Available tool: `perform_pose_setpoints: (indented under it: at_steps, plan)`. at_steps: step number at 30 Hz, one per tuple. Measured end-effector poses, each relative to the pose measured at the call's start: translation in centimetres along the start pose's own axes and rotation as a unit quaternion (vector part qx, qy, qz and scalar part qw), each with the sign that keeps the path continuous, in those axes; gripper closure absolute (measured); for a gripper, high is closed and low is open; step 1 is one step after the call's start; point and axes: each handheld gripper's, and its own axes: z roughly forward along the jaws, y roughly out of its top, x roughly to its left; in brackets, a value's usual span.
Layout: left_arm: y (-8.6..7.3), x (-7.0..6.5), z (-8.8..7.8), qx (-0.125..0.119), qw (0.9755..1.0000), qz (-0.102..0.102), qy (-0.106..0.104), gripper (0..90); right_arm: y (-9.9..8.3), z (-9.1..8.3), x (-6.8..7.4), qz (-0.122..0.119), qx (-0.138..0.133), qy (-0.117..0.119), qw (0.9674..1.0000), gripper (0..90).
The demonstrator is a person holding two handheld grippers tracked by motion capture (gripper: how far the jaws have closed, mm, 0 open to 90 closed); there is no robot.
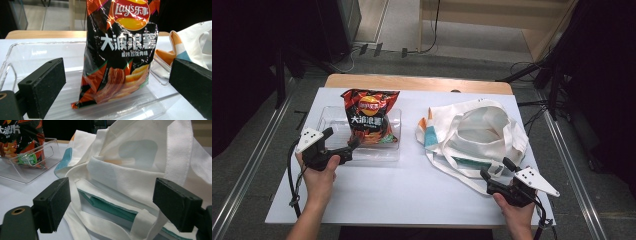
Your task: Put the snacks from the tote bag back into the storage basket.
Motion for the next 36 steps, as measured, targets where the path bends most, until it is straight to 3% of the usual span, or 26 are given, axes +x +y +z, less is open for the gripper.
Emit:
perform_pose_setpoints:
  at_steps: [22, 31, 36]
  plan:
    - [-2.8, -1.1, -4.0, 0.001, 0.9995, 0.029, 0.013, 1.0, -0.2, -0.1, -1.0, 0.001, -0.001, -0.006, 1.0, 15.3]
    - [-4.5, -0.9, -4.8, 0.015, 0.9986, 0.046, 0.022, 1.0, -0.4, -0.4, -1.9, 0.012, -0.008, -0.006, 0.9999, 15.2]
    - [-5.1, -0.3, -5.6, 0.018, 0.9987, 0.042, 0.025, 1.0, -0.6, -0.6, -2.4, 0.019, -0.01, -0.011, 0.9997, 15.2]
